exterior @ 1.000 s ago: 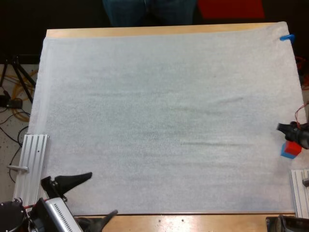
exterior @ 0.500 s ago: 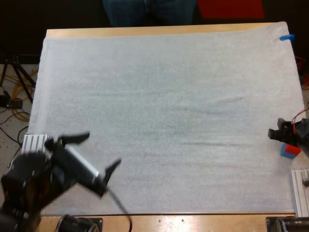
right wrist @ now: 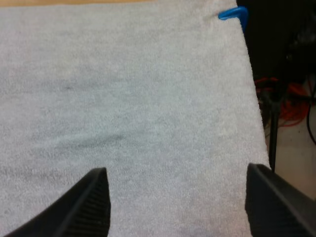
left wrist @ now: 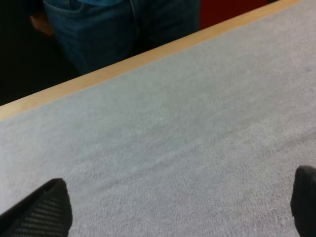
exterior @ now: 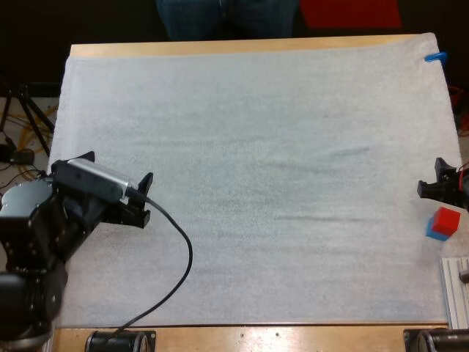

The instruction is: Stack red cube on blue cube

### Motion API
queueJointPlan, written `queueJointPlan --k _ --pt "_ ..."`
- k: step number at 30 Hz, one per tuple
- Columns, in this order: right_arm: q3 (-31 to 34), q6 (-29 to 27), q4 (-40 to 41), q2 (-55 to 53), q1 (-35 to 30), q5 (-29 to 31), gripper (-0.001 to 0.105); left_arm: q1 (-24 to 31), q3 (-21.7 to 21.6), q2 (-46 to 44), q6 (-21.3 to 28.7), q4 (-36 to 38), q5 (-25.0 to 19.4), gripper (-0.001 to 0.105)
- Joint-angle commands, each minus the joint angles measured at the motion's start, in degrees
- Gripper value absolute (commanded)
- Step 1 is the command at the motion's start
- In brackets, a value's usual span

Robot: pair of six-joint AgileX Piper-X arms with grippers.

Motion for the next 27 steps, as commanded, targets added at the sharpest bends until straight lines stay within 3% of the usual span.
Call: queueJointPlan --k 1,9,17,27 --pt "-0.6 -0.91 0.3 -1.35 0.06 0.01 0.058 0.0 -0.14 -1.42 -0.92 -0.2 -0.06 0.087" --pt "-0.6 -0.63 5.76 -10.89 0.06 -0.1 0.058 0.0 -0.14 -10.86 -1.26 4.13 -0.06 0.087" --pt "-0.43 2.82 11.16 -22.75 0.06 -0.1 0.058 0.0 3.75 -26.68 -1.28 4.95 0.06 0.087" --pt "1.83 2.81 15.28 -37.18 0.06 -0.1 0.058 0.0 5.9 -47.41 -2.79 16.65 0.14 0.087"
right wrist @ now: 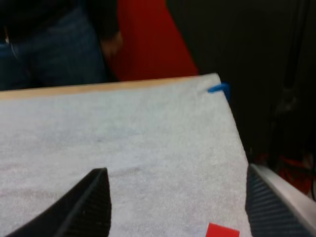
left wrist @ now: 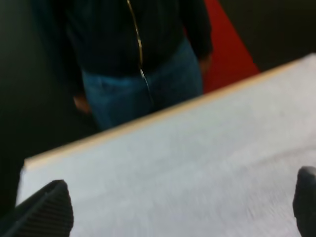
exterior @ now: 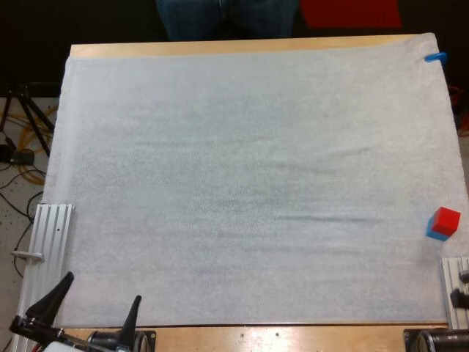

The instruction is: Stack red cube on blue cube

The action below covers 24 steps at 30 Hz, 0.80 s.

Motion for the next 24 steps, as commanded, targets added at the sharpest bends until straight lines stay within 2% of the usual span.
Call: queueJointPlan --k 1,4,8,12,17,19,24 --pt "0.99 -0.16 0.69 -2.22 0.06 -0.1 0.058 0.02 0.07 -8.26 -1.93 1.66 0.1 0.087" --pt "3.28 0.54 0.79 -7.36 0.06 -0.1 0.058 0.64 -2.19 -7.3 -2.0 7.89 0.95 0.087" --pt "4.72 1.35 3.77 -7.94 0.19 0.24 0.058 1.13 -2.19 -7.95 -1.77 8.74 0.94 0.087" --pt "8.03 0.5 -0.43 -8.25 0.17 -2.97 0.058 1.48 -0.68 -7.84 -1.08 6.81 -0.61 0.087" --pt "12.8 0.27 -10.39 -8.11 0.17 -3.16 0.058 1.48 4.48 -7.84 -1.08 -0.36 -4.25 0.087" --pt "15.47 0.27 -15.03 -7.89 0.17 -5.0 0.058 1.48 8.4 -7.73 -1.08 -5.8 -6.26 0.087" --pt "20.14 0.27 -17.71 -7.92 0.17 -7.84 0.058 1.48 16.01 -7.73 -1.59 -13.14 -6.59 0.087"
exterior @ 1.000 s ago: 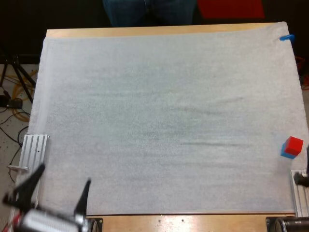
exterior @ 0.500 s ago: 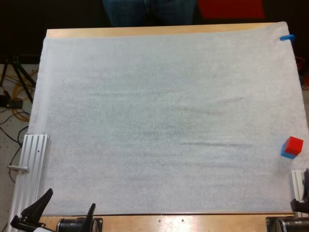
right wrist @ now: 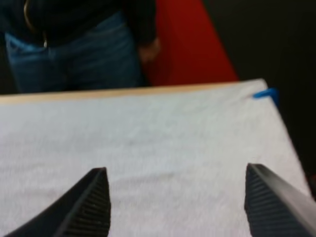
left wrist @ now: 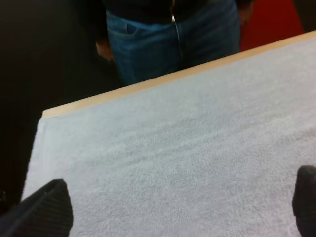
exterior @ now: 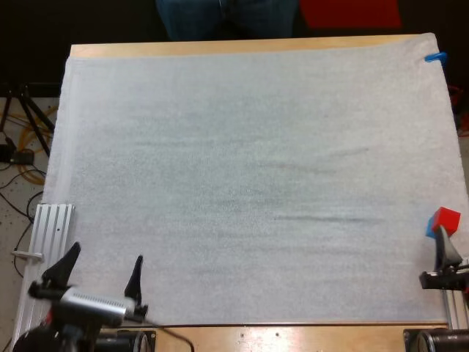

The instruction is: Stack red cube on blue cube

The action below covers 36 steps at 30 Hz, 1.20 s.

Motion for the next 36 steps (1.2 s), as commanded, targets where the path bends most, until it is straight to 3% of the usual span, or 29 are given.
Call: queueJointPlan --k 1,10,15,36 --pt "0.67 -0.63 -0.43 -2.04 0.1 -0.69 0.058 0.15 1.84 -7.92 -0.65 -2.58 -0.61 0.087" --pt "2.39 -0.63 3.65 -2.04 0.1 -0.67 0.058 0.15 10.84 -7.81 -0.86 -4.53 -0.61 0.087" --pt "2.02 -0.54 6.81 -2.04 0.1 -0.67 0.058 0.15 10.82 -7.81 -0.86 -4.52 -0.61 0.087" --pt "2.05 -0.54 6.69 -2.04 0.1 -0.67 0.058 0.15 10.82 -7.81 -0.86 -4.52 -0.61 0.087"
